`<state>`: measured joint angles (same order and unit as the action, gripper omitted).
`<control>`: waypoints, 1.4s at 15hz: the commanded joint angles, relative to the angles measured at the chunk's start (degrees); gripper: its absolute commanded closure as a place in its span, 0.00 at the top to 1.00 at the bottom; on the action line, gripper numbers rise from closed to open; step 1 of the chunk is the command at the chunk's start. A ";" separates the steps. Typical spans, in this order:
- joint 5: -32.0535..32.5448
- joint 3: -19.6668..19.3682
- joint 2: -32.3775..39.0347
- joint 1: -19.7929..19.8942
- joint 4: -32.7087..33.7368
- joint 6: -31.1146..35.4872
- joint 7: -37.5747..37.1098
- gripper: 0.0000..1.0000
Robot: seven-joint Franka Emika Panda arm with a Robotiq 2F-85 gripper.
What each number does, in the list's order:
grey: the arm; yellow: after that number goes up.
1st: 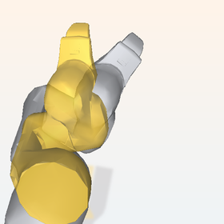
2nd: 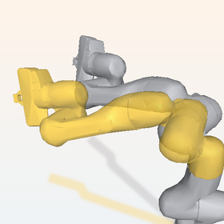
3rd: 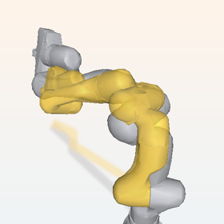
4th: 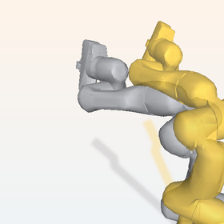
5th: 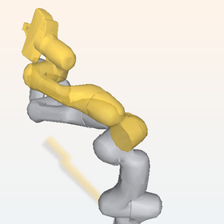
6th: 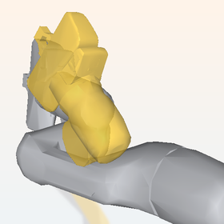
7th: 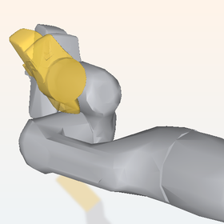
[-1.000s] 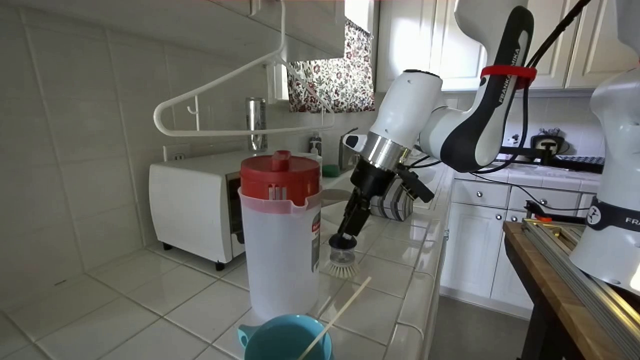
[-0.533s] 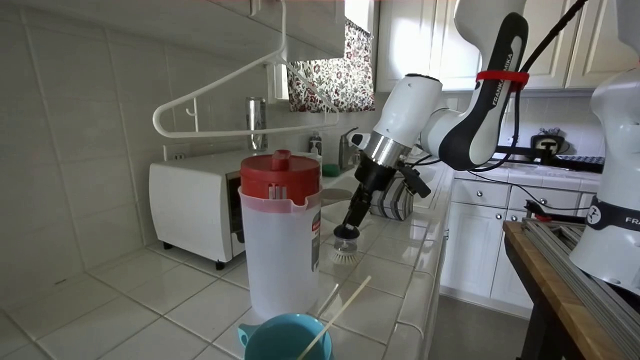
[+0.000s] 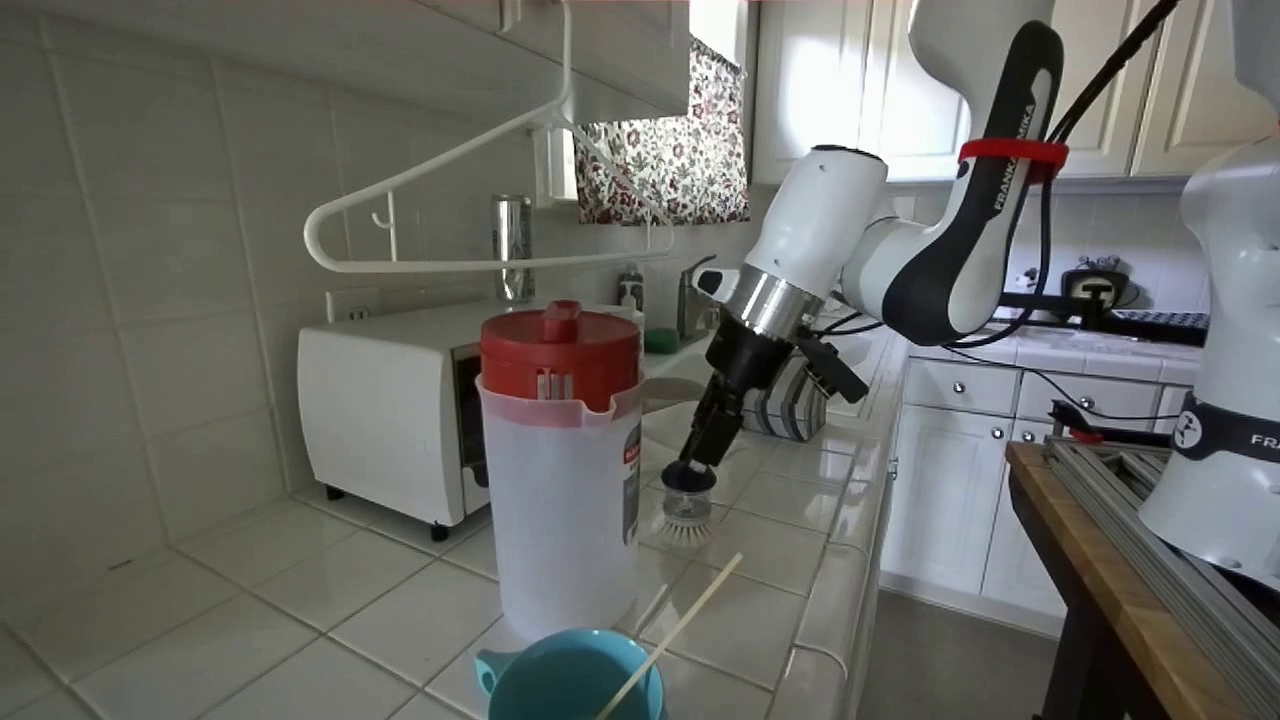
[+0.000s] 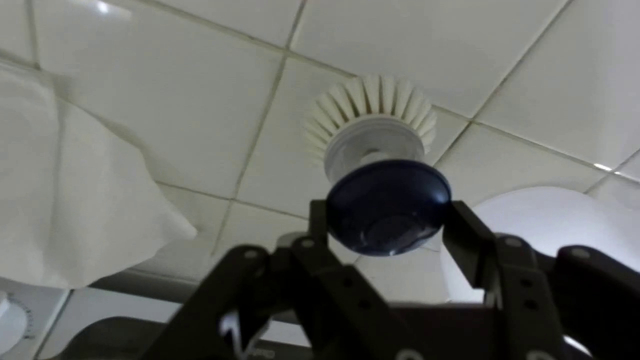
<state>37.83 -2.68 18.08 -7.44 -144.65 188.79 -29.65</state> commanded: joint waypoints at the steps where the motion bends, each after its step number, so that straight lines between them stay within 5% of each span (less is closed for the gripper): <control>1: 0.87 2.13 2.88 -0.83 1.55 -1.60 1.32 0.35; 9: 0.54 -6.76 -1.38 -0.28 -5.90 -1.26 1.37 0.35; 16: 0.56 -1.64 0.60 -0.80 -2.50 -1.27 1.23 0.35; 21: 0.73 -6.53 -2.94 0.29 -7.22 -1.96 1.40 0.35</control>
<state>37.84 -6.91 15.14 -8.11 -149.28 188.48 -29.14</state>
